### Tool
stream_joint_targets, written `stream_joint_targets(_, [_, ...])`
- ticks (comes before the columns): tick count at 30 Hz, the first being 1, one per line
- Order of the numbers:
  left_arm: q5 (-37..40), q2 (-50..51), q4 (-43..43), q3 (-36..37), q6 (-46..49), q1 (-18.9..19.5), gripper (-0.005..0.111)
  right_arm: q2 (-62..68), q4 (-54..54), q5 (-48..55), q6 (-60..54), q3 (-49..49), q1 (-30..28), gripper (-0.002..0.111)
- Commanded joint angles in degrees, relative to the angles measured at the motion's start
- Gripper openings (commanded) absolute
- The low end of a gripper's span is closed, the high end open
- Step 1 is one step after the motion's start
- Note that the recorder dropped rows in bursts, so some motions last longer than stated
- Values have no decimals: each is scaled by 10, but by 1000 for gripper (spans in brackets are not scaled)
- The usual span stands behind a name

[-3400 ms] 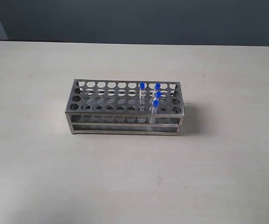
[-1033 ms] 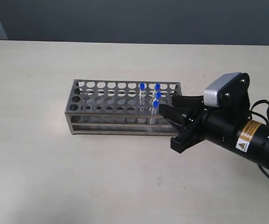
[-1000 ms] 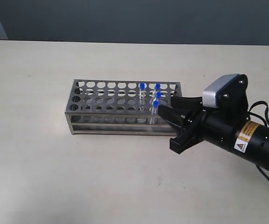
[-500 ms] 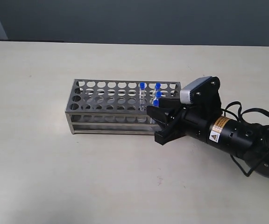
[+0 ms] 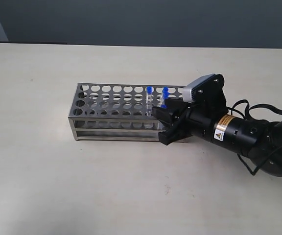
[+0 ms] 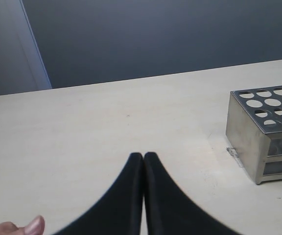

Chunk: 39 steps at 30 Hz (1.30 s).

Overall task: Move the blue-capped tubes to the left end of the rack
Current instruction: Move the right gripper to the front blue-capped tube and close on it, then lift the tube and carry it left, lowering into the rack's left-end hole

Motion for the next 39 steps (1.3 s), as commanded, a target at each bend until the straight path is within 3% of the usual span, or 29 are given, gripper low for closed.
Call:
stream_joint_targets(1, [-7, 2, -2, -3, 0, -2, 1, 2, -3, 8, 0, -11, 0, 40])
stream_joint_targets(12, [-7, 2, -2, -3, 0, -2, 1, 3, -5, 37, 8, -16, 0, 38])
stream_joint_targets(14, [-7, 2, -2, -3, 0, -2, 1, 3, -4, 37, 8, -16, 0, 31])
stream_joint_targets(19, [-7, 2, -2, -3, 0, -2, 1, 3, -3, 37, 13, -16, 0, -1])
stream_joint_targets(31, [-7, 2, -2, -3, 0, -2, 1, -35, -83, 39, 50, -16, 0, -1])
stream_joint_targets(39, [-7, 2, -2, -3, 0, -2, 1, -118, -101, 114, 50, -36, 0, -1])
